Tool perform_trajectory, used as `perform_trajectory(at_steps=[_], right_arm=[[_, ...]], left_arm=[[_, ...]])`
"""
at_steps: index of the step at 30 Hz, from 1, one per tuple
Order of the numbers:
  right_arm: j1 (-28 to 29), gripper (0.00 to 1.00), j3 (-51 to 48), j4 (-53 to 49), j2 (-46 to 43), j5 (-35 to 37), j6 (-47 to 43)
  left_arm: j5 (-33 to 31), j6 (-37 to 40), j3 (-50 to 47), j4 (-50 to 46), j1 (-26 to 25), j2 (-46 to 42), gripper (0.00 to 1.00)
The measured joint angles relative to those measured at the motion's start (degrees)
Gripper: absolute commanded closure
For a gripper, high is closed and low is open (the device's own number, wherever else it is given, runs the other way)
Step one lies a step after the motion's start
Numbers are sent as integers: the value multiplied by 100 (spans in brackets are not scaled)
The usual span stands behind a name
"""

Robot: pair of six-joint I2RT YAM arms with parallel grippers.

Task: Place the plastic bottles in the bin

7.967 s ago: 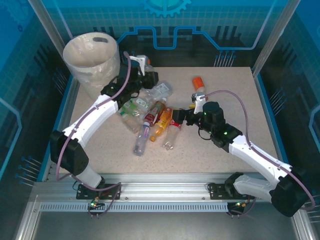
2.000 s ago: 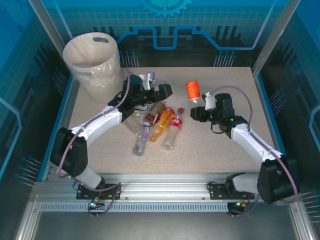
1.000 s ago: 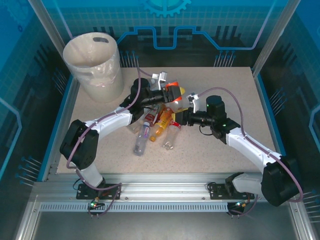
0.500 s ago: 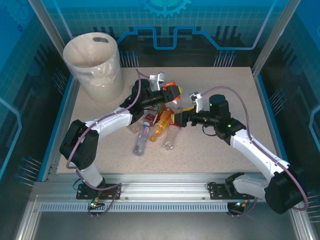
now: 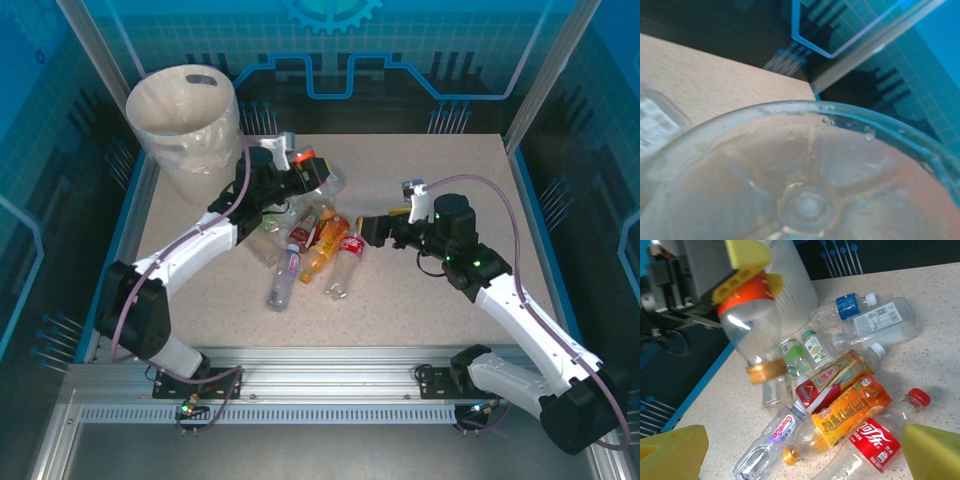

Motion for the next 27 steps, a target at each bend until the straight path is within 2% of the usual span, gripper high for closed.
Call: perform_trajectory(at_steps=[4,8,13,19,23,27], right_arm=[[0,0,2,-68,2,195,0],[0,0,7,-72,26,393,-9],[0,0,136,-111,181,570,-94],[-2,0,348,-109,369,612,-136],[-2,0,350,-116,411,612,-111],[-2,0,350,-133,400,612,-63]], left_arm=[[-636,649,404,-815,116,-293,44],[-1316,1329,1357,-1812,223,-348,45],[-2262,2059,2459,-2573,581,-345,44],[-3456,3198,3246,-2618,1088,-72,44],[-3982,3738,3812,-2424,1399,516,44],[-4297,3936,4242,-2282,1821,1198,45]])
